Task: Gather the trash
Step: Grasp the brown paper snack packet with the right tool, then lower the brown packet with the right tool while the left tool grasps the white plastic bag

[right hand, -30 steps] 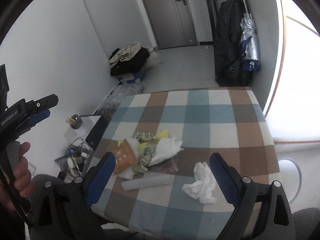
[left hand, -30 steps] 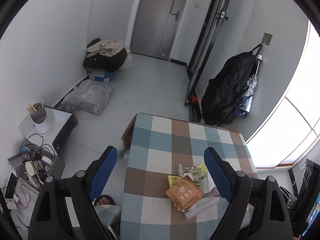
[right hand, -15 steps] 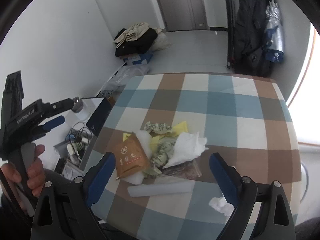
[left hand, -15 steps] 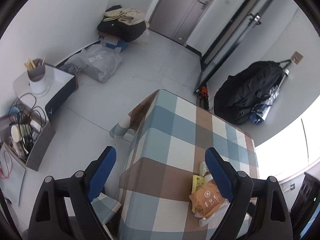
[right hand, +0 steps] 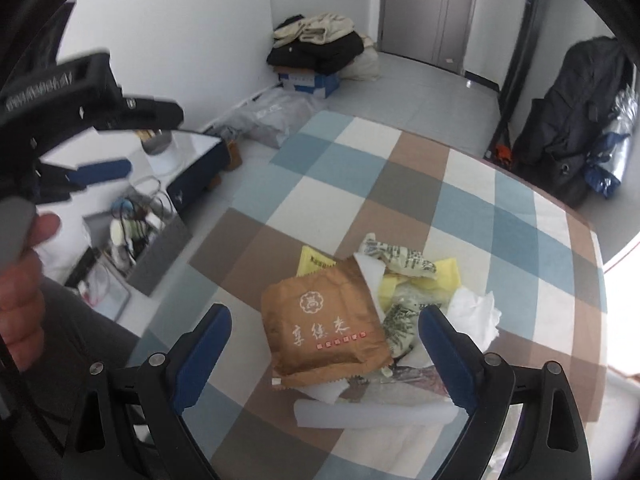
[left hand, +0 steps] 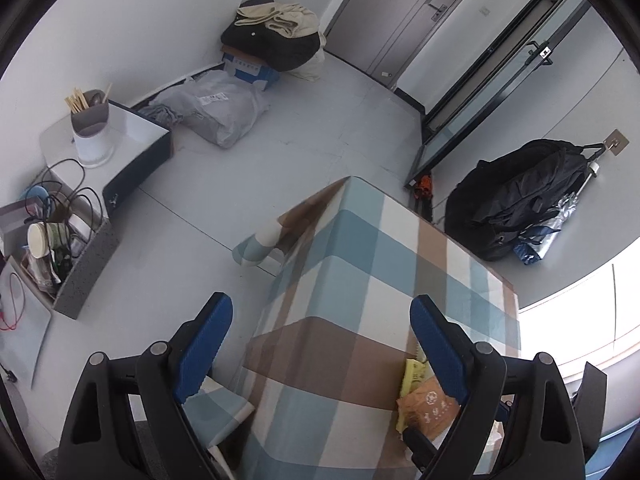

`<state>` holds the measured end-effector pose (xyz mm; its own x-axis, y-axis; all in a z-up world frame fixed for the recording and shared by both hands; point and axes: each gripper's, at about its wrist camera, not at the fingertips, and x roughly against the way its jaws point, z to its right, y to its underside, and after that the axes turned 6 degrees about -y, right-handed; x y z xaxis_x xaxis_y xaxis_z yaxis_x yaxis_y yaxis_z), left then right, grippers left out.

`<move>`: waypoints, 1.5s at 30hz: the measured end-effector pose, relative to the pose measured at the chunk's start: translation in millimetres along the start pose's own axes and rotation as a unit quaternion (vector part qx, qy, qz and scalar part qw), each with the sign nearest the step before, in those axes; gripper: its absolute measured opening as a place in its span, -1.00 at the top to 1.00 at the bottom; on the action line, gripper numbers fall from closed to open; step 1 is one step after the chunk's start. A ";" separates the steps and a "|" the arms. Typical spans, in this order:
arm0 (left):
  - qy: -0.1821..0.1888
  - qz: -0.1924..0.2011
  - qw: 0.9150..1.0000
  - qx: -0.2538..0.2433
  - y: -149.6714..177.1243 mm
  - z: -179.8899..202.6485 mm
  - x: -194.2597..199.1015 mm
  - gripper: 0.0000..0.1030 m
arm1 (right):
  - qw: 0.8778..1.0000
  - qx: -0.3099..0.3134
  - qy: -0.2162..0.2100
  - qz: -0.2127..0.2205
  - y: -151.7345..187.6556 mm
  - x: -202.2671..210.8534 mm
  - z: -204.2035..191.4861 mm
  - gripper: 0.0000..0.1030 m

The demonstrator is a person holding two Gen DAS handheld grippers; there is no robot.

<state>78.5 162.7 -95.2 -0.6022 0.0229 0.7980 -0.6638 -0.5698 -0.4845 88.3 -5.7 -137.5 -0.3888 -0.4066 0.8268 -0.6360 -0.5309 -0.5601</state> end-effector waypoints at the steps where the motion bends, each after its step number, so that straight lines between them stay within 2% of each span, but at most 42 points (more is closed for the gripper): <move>1: 0.000 0.000 1.000 0.002 -0.2 -2.1 -0.5 -0.71 | 1.000 0.003 0.002 -0.004 0.3 -3.5 -0.4 -0.82; 4: -0.003 -0.005 1.000 0.012 -0.5 -7.1 -2.6 -0.71 | 1.000 0.004 0.012 -0.012 3.2 -11.3 -1.2 -0.77; 6: -0.006 -0.007 1.000 0.016 -0.1 -8.8 -3.5 -0.71 | 1.000 0.004 0.015 -0.019 5.2 -14.2 -0.7 -0.52; 9: -0.011 -0.006 1.000 0.012 0.3 -7.3 -4.4 -0.71 | 1.000 0.005 0.022 -0.017 8.3 -11.8 0.0 -0.33; 14: -0.028 0.004 1.000 -0.007 3.2 -3.1 -2.9 -0.71 | 1.000 -0.013 -0.001 -0.002 10.5 1.0 7.4 -0.23; 20: -0.043 0.009 0.998 -0.033 9.4 4.9 -3.1 -0.71 | 0.998 -0.050 -0.031 0.032 17.8 23.6 22.4 -0.23; 29: -0.044 0.021 0.992 -0.113 23.0 33.7 4.1 -0.71 | 0.987 -0.124 -0.058 0.080 43.3 68.7 64.7 -0.23; 36: -0.019 0.007 0.982 -0.188 37.7 71.1 10.0 -0.71 | 0.982 -0.147 -0.035 0.118 66.0 104.2 101.1 -0.23; 41: 0.010 -0.034 0.978 -0.206 46.6 99.1 5.6 -0.71 | 0.978 -0.156 -0.008 0.138 81.4 120.2 122.2 -0.24; 43: 0.016 -0.037 0.975 -0.221 51.3 111.7 5.0 -0.71 | 0.977 -0.157 -0.001 0.140 88.4 122.4 128.5 -0.24; 45: 0.033 -0.053 0.968 -0.244 58.5 128.2 0.0 -0.71 | 0.977 -0.157 0.004 0.143 95.0 124.2 133.9 -0.24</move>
<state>96.6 24.0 -77.6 -0.5363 0.1220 0.8352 -0.8437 -0.1052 -0.5264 68.9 -206.2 -95.0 -0.5854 -0.4979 0.6398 -0.6735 -0.1407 -0.7257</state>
